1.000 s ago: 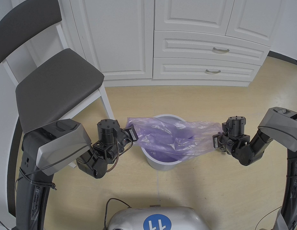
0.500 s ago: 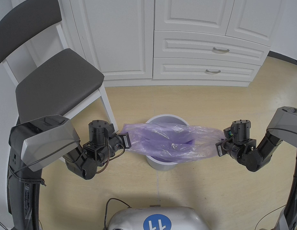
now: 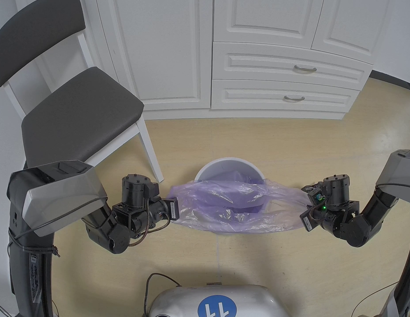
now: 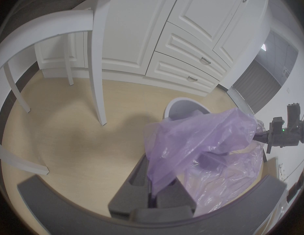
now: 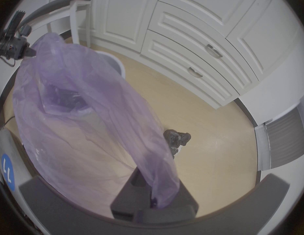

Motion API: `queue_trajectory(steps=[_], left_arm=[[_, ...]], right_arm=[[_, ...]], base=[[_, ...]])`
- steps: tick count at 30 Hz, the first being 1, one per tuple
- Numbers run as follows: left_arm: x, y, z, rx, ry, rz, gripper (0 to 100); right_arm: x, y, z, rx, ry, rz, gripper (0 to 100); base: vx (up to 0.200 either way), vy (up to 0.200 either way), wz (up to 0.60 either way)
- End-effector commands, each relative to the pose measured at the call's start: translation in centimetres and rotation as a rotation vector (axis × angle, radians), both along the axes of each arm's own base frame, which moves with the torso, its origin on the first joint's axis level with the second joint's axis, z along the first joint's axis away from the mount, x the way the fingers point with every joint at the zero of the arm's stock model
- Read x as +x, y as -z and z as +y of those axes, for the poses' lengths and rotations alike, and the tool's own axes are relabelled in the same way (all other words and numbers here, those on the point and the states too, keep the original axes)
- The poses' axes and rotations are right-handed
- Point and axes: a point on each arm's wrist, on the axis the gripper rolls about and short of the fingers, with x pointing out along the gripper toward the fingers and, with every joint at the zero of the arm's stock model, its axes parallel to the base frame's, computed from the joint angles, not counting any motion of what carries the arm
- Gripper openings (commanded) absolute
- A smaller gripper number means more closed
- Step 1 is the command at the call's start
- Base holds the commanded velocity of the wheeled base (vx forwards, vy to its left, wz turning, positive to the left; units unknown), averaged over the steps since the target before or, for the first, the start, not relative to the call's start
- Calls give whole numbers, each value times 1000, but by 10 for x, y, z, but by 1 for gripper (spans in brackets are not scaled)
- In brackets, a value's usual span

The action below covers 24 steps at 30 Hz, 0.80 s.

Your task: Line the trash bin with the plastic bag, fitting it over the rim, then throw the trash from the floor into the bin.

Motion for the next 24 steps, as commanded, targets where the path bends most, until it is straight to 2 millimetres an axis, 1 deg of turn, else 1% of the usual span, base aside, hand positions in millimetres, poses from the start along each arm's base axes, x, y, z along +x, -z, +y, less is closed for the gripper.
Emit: queue_trajectory(steps=[1, 3, 6, 9, 13, 16, 20, 22, 23, 24], left_arm=[[-2, 1, 1, 13, 2, 14, 0], [-1, -1, 4, 13, -3, 19, 0], [-3, -11, 7, 7, 2, 17, 0], [-5, -7, 6, 14, 12, 37, 0], [-4, 10, 1, 25, 22, 64, 0], [-3, 21, -5, 27, 33, 75, 0], [0, 31, -7, 26, 34, 75, 0], [1, 32, -7, 26, 32, 75, 0], [2, 35, -8, 21, 31, 71, 0], [3, 34, -8, 21, 30, 68, 0]], right_arm=[[-8, 0, 3, -14, -19, 23, 0], [-10, -6, 1, -11, -16, 14, 0], [-10, -7, -1, -14, -12, 29, 0], [-8, -2, 0, -17, -15, 44, 0], [1, 21, 6, -27, -24, 90, 0], [10, 34, 9, -19, -17, 102, 0], [17, 47, 11, -7, -9, 103, 0], [17, 48, 11, -6, -8, 105, 0], [21, 52, 12, 0, -7, 93, 0], [22, 52, 12, 1, -7, 90, 0]], base=[[0, 0, 0], [0, 0, 0], [0, 0, 0], [0, 0, 0], [0, 0, 0], [0, 0, 0], [0, 0, 0], [0, 0, 0], [0, 0, 0], [0, 0, 0]])
